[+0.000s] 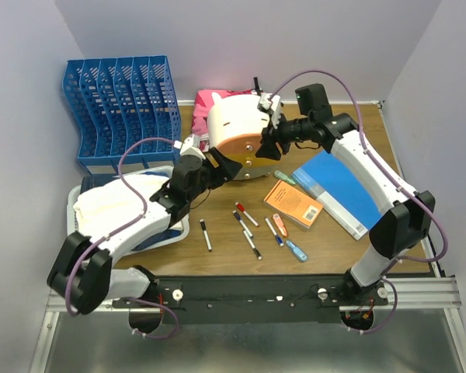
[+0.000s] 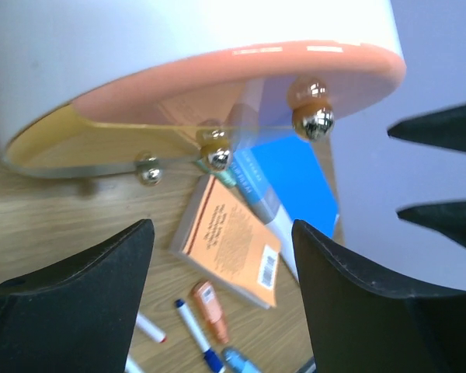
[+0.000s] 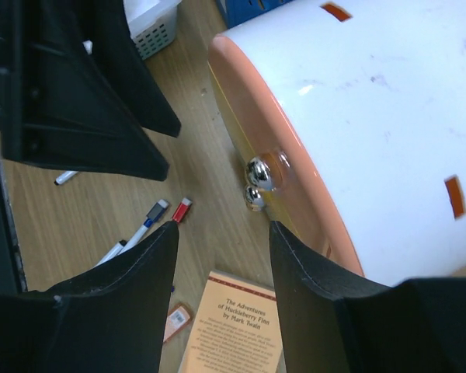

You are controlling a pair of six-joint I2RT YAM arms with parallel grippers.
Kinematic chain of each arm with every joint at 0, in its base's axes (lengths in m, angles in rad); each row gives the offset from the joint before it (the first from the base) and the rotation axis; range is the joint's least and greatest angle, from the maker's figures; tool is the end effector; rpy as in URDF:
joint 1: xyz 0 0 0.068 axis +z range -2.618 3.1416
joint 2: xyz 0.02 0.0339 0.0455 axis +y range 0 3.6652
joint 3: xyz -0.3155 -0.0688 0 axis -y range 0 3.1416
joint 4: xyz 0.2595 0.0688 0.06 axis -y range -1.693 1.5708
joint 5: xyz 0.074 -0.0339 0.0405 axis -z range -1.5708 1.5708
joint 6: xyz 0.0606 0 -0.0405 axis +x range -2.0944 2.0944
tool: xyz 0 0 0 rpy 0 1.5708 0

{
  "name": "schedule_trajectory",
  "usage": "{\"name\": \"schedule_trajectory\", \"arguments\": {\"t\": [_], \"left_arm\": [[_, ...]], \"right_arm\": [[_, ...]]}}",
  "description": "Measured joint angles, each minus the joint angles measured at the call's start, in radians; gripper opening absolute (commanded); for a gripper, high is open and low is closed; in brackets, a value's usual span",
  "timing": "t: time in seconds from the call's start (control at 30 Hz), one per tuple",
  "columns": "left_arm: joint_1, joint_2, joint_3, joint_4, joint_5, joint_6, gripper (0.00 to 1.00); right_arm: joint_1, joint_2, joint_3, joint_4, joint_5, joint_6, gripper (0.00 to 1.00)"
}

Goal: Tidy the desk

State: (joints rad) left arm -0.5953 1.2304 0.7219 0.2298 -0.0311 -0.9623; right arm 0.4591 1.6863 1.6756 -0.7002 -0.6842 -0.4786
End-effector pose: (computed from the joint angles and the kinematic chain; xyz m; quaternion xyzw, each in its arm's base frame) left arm 0.2494 -0.1666 0.2999 -0.1549 0.7833 -0.4140 0.4372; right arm 0.3489 0.2152 0.4052 -0.5117 0.7007 0.3011 0.3956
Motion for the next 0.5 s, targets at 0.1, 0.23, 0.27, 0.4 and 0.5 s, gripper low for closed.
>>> {"name": "schedule_trajectory", "arguments": {"t": [0.1, 0.23, 0.27, 0.4, 0.5], "left_arm": [[0.0, 0.091, 0.016, 0.089, 0.011, -0.075, 0.75], [0.0, 0.178, 0.027, 0.176, 0.014, -0.154, 0.71], [0.0, 0.199, 0.034, 0.188, 0.014, -0.175, 0.69], [-0.001, 0.258, 0.041, 0.23, -0.003, -0.243, 0.62], [-0.005, 0.308, 0.049, 0.257, -0.029, -0.294, 0.58]], "right_arm": [[-0.044, -0.029, -0.02, -0.002, -0.038, 0.033, 0.58], [-0.106, -0.054, -0.041, 0.0, -0.097, 0.078, 0.58], [-0.119, -0.059, -0.05, 0.001, -0.111, 0.09, 0.58], [-0.146, -0.071, -0.076, 0.005, -0.137, 0.117, 0.58], [-0.147, -0.078, -0.097, 0.007, -0.154, 0.132, 0.58]]}}
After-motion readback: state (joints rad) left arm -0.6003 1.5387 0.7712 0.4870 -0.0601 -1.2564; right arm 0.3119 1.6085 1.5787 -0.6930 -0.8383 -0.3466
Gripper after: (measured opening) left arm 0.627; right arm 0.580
